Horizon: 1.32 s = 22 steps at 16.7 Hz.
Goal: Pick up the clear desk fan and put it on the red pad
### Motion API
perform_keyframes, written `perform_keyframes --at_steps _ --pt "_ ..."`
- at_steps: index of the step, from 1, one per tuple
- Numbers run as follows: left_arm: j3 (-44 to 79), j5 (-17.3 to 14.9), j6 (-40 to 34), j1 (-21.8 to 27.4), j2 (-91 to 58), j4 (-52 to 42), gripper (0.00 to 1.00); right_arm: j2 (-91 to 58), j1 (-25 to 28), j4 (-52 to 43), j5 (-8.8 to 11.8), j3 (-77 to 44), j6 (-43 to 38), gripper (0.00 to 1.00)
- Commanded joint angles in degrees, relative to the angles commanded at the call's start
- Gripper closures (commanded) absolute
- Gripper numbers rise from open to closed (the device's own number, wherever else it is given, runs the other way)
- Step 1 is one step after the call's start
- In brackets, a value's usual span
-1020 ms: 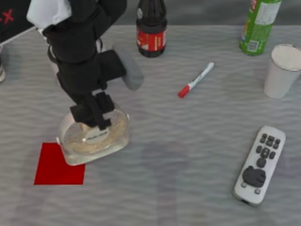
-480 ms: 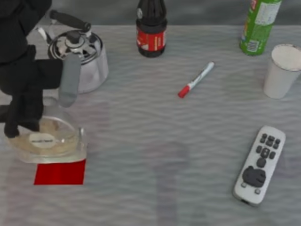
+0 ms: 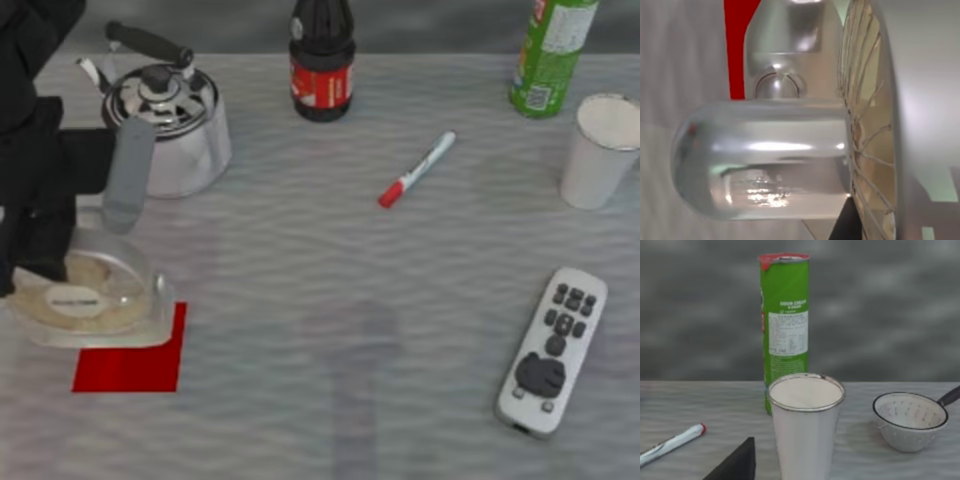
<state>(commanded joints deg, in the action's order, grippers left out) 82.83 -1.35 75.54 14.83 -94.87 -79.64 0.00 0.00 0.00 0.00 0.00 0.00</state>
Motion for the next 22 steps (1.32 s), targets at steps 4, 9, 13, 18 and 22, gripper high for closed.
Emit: perform_keyframes --at_steps 4,9,13,18,22 --pt "-4.5 0.0 0.0 -0.3 -0.4 5.0 1.0 0.0 0.0 0.0 0.0 0.0 0.0 0.0" --pt "-6.9 -0.1 0.1 -0.4 -0.7 7.5 1.0 0.0 0.0 0.0 0.0 0.0 0.0 0.0" --pt "-6.9 -0.1 0.1 -0.4 -0.7 7.5 0.77 0.0 0.0 0.0 0.0 0.0 0.0 0.0" --pt "-6.9 -0.1 0.1 -0.4 -0.7 7.5 0.4 0.0 0.0 0.0 0.0 0.0 0.0 0.0" --pt "-6.9 -0.1 0.1 -0.4 -0.7 7.5 0.1 0.0 0.0 0.0 0.0 0.0 0.0 0.0"
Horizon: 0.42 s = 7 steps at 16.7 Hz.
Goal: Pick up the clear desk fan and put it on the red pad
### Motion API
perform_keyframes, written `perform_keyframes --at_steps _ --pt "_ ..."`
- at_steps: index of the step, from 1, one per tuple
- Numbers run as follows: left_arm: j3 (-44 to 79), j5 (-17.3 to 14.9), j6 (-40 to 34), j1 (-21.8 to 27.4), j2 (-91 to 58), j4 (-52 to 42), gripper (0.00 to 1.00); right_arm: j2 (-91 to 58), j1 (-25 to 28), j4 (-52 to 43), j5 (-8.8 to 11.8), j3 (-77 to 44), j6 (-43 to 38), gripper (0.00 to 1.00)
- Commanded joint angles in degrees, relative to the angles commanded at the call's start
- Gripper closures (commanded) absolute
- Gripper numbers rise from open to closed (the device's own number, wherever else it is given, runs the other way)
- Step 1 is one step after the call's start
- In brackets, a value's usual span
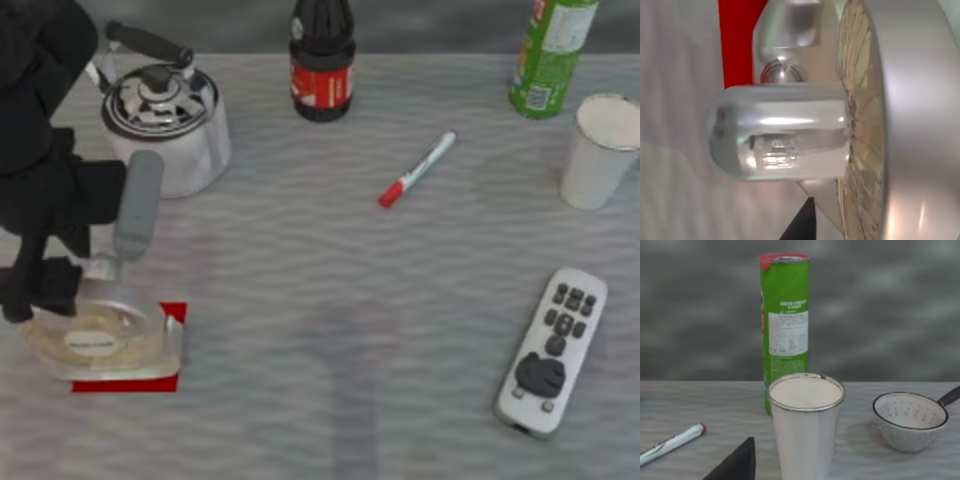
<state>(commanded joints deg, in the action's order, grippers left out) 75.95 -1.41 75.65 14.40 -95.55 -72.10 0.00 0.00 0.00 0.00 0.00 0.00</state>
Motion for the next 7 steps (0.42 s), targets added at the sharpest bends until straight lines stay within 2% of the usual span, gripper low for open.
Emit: perform_keyframes --at_steps 1,2,7 --pt "0.0 0.0 0.0 0.0 0.0 0.0 0.02 0.0 0.0 0.0 0.0 0.0 0.0 0.0" --pt "0.0 0.0 0.0 0.0 0.0 0.0 0.0 0.0 0.0 0.0 0.0 0.0 0.0 0.0" --pt "0.0 0.0 0.0 0.0 0.0 0.0 0.0 0.0 0.0 0.0 0.0 0.0 0.0 0.0"
